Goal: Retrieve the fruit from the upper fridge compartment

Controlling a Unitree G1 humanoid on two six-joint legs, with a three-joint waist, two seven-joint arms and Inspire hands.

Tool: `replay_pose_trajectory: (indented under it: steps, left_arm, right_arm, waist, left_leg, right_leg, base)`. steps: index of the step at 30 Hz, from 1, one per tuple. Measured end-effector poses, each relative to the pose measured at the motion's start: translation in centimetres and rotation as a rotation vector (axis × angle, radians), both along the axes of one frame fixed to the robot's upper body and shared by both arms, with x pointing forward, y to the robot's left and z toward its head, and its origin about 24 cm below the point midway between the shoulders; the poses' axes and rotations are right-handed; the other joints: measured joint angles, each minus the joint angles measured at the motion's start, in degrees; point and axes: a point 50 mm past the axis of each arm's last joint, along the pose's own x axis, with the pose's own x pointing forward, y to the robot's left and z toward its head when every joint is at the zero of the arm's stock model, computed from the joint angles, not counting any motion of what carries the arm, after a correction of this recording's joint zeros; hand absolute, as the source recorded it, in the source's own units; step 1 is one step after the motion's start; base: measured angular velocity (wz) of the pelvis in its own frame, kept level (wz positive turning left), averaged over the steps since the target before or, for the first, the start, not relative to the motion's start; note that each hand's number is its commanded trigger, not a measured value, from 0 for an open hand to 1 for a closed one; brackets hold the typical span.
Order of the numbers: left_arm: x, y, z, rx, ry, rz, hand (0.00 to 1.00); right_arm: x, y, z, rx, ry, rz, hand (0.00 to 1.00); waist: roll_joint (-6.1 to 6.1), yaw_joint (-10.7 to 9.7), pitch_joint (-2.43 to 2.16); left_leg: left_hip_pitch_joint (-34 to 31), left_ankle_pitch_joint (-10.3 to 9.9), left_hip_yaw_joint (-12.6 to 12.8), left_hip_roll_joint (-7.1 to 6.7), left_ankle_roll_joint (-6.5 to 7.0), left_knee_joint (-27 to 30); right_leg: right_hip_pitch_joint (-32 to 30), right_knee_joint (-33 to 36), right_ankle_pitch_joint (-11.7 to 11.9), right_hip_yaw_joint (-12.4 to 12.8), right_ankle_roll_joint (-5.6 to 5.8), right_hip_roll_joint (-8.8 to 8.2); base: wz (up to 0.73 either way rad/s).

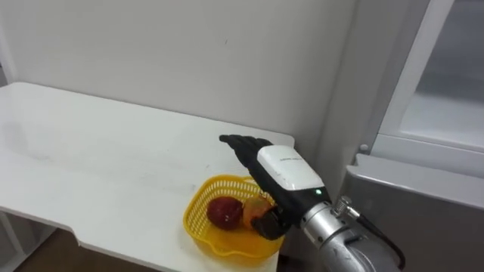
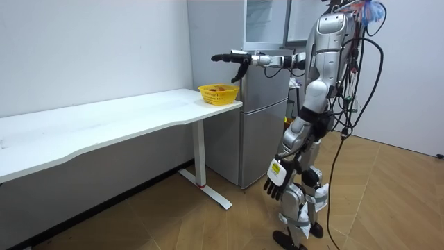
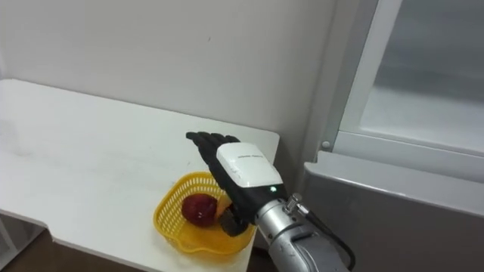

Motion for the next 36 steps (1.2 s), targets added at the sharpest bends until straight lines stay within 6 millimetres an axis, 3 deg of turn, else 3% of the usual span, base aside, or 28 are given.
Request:
replay_pose_trajectory:
  steps: [8,16,19,20,21,32,36]
  left_arm:
    - [-0.2,-0.3,-0.1,0.001,-0.002,0.014,0.0]
    - [-1.1,-0.2,-0.4,0.018,0.023,0.029,0.0]
    - [-1.4,-0.4,-0.4,0.014,0.029,0.031,0.0]
    - [-1.5,-0.5,-0.5,0.009,0.032,0.033,0.0]
    - [-1.6,-0.7,-0.5,0.005,0.032,0.033,0.0]
    - [-2.4,-1.3,-0.8,-0.019,0.037,0.045,0.0]
    - [-2.9,-1.3,-0.8,-0.016,0.037,0.067,0.0]
  right_arm:
    - [-0.7,-0.3,3.6,0.176,-0.097,0.03,0.0]
    - [-2.6,-0.4,4.4,0.266,-0.135,0.08,0.0]
    - [-3.2,-0.4,5.6,0.324,-0.17,0.111,0.0]
    - [-3.7,-0.7,5.9,0.359,-0.18,0.116,0.0]
    - [-4.3,-1.1,6.1,0.399,-0.198,0.119,0.0]
    - [-6.7,-4.0,6.2,0.56,-0.279,0.058,0.0]
    - [-7.6,-5.1,4.8,0.647,-0.257,0.003,0.0]
  waist:
    - [0.27,-1.6,0.04]
    - [1.14,-3.2,0.17]
    - [2.0,-4.4,-0.42]
    - [2.24,-4.6,-0.96]
    - [2.52,-4.9,-1.11]
    - [3.32,-8.3,-0.67]
    - [3.45,-9.9,-0.6]
  left_leg:
    - [0.3,0.0,0.3,0.02,0.0,-0.1]
    - [1.1,0.0,1.2,0.1,0.02,-0.4]
    - [1.0,0.0,1.4,0.13,0.02,-0.4]
    - [1.2,0.0,1.5,0.12,0.02,-0.4]
    - [1.4,0.0,1.6,0.12,0.02,-0.4]
    - [2.0,0.0,3.5,1.02,0.02,-0.5]
    - [2.0,-0.1,4.2,1.07,0.07,-0.4]
  right_leg:
    - [0.2,0.0,0.0,0.1,0.0,-0.02]
    - [0.6,0.0,0.0,1.6,0.0,0.07]
    - [0.4,0.0,0.0,1.6,0.01,0.1]
    - [0.5,0.1,0.0,1.6,0.01,0.07]
    - [0.6,0.1,0.0,1.7,0.01,0.03]
    - [-0.3,1.9,0.0,3.5,0.01,0.2]
    - [-0.2,1.9,0.0,3.6,0.01,0.17]
  base:
    - [-0.01]
    - [-0.06]
    - [-0.01]
    - [0.0]
    - [-0.04]
    - [-0.11]
    - [-0.03]
